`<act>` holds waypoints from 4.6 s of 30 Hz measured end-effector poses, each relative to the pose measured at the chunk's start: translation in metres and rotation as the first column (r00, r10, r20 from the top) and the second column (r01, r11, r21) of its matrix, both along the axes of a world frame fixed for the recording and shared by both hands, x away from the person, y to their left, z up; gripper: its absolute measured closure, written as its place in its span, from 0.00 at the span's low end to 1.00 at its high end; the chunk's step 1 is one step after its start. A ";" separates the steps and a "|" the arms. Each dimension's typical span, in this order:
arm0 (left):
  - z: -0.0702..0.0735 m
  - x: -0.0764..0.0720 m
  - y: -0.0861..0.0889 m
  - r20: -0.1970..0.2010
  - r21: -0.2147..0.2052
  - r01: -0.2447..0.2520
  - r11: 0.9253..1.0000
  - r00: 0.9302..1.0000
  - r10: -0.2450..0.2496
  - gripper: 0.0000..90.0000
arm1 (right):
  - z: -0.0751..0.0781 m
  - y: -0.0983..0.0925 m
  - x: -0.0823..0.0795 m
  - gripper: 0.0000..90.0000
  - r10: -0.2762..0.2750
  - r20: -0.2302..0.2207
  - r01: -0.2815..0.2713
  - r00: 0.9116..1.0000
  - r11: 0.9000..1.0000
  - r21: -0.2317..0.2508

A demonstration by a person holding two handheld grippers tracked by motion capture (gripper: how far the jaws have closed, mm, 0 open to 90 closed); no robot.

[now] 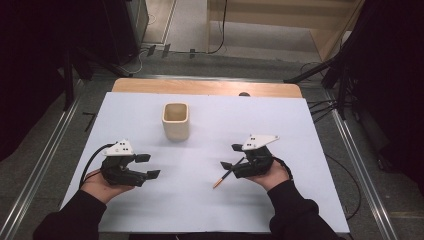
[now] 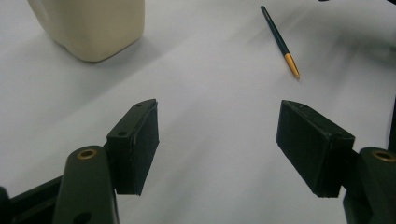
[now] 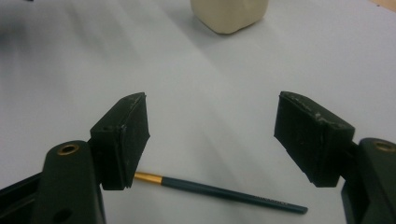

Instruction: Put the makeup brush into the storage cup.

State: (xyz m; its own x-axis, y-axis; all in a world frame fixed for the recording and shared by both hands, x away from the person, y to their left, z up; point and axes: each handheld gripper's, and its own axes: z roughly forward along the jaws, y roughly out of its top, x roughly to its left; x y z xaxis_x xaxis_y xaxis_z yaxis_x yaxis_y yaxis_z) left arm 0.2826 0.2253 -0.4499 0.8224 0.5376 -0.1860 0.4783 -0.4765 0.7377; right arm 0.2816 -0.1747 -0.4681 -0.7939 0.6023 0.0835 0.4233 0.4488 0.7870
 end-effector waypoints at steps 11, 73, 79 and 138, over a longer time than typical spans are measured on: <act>0.000 -0.001 0.001 -0.003 0.004 -0.002 1.000 1.000 0.002 0.34 | 0.010 0.005 0.011 0.31 0.100 -0.129 -0.116 0.987 0.985 -0.128; -0.003 0.001 0.002 -0.022 0.012 0.005 1.000 1.000 -0.005 0.34 | 0.012 0.032 0.046 0.39 0.619 -0.226 -0.645 0.753 0.625 -0.440; -0.003 0.001 0.002 -0.023 0.013 0.007 1.000 1.000 -0.007 0.33 | 0.013 0.038 0.053 0.39 0.615 -0.276 -0.660 0.739 0.575 -0.484; -0.004 0.001 0.002 -0.026 0.016 0.009 1.000 1.000 -0.008 0.33 | -0.015 0.053 0.058 0.71 0.743 -0.340 -0.739 0.577 0.297 -0.605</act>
State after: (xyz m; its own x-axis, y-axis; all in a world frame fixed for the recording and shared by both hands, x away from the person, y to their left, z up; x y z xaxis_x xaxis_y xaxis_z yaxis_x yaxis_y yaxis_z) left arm 0.2839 0.2270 -0.4542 0.8219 0.5339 -0.1985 0.4931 -0.4925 0.7171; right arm 0.3400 -0.1215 -0.4831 -0.9320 -0.3608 -0.0343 -0.3616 0.9199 0.1518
